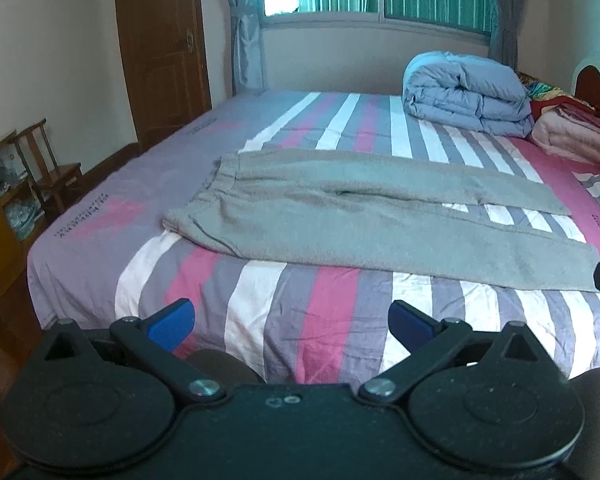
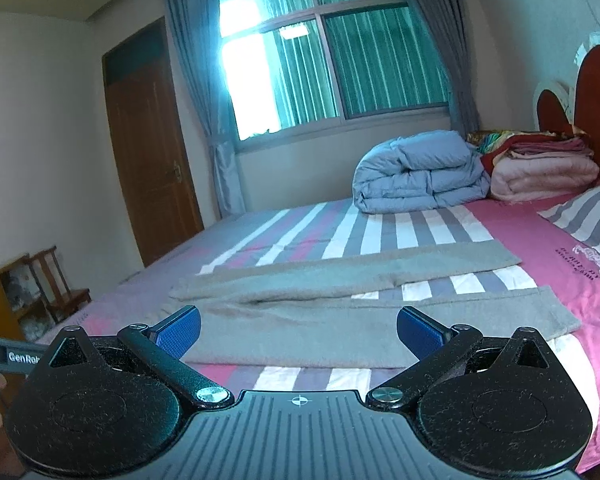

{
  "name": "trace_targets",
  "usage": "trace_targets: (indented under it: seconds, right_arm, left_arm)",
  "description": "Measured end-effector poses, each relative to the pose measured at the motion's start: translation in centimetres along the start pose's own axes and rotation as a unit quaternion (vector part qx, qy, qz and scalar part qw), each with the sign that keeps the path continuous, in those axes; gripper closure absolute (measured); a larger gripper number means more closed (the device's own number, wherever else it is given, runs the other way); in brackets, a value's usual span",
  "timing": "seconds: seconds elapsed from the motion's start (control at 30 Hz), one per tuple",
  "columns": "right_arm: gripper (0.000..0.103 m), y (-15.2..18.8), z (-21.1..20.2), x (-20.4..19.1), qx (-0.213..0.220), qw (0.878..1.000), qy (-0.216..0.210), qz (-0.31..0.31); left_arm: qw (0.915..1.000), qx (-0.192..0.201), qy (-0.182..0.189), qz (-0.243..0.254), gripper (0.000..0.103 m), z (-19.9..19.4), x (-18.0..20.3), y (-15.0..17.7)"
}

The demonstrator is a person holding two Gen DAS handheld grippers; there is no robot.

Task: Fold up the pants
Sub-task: 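Move both grippers toward the grey sweatpants lying on the bed, then grasp the waistband corner with the left gripper while the right gripper grasps the other waistband corner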

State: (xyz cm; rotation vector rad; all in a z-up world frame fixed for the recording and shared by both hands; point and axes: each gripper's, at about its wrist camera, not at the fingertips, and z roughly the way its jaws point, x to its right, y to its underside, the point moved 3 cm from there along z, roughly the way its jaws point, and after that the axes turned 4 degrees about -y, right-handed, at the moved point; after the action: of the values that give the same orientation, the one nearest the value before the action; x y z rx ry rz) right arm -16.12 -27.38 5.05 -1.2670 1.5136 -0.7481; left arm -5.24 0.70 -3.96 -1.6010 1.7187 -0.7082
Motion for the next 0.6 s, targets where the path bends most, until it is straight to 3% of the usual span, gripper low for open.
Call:
trace_targets:
  seconds: [0.3,0.6]
  right_arm:
    - [0.0,1.5,2.4,1.7,-0.025,1.0,0.001,-0.008]
    - [0.0,0.2,7.2,4.0,-0.055,0.998,0.004,-0.01]
  left_arm:
    - [0.9993,-0.034,-0.016,-0.006,0.006,3.7,0.4,-0.9]
    - [0.998,-0.05,-0.021,0.033,0.006,8.0,1.6,-4.5]
